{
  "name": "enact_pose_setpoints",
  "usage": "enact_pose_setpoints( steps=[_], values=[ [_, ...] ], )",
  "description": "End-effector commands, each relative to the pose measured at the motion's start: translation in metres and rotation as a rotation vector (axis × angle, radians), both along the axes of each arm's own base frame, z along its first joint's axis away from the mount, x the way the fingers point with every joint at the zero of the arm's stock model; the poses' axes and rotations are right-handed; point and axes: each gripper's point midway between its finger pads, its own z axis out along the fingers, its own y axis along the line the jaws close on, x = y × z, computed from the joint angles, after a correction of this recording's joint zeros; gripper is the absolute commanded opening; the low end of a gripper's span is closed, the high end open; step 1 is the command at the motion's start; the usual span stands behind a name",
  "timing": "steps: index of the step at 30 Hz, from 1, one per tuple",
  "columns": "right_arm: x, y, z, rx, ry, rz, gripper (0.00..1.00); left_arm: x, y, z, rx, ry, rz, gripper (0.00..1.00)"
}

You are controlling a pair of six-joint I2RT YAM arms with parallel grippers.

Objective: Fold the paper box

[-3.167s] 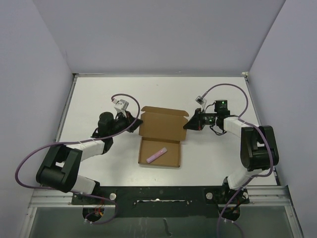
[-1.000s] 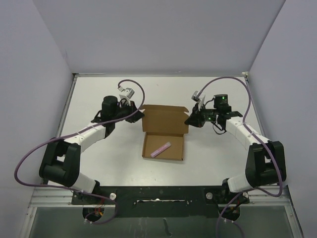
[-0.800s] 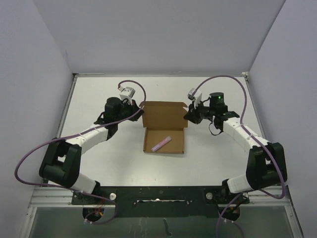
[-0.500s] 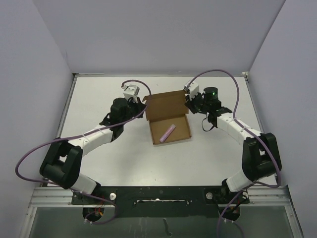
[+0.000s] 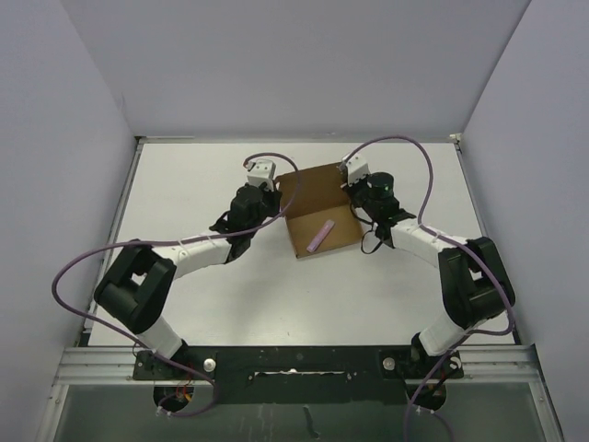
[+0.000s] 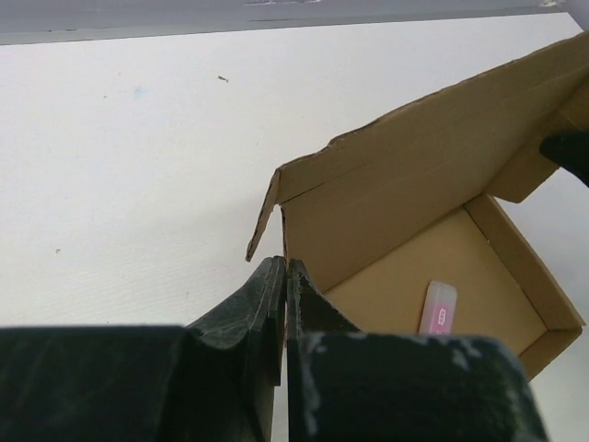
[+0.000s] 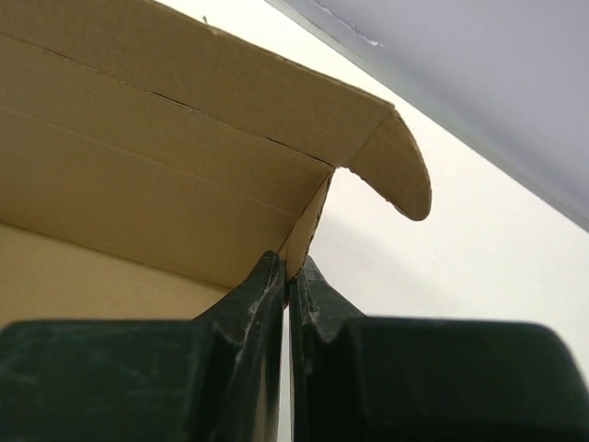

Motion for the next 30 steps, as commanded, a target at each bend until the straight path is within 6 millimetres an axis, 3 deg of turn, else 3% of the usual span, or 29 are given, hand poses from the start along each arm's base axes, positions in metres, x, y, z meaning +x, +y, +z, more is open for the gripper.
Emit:
enact_pose_setpoints(
  steps=[1,8,30],
  values=[
    [0.003,0.018,0.015,0.087,-0.079,0.025,0.00,0.013,-0.030,0.044,-0.109,-0.111,-0.006,0.00],
    [-0.012,0.016,0.002,0.159,-0.035,0.042,0.00,-0.001,-0.045,0.034,-0.099,-0.098,-0.007,0.00],
    [-0.042,0.016,-0.009,0.287,-0.009,0.071,0.00,-0.039,-0.046,0.018,-0.154,-0.036,0.066,0.00]
  ],
)
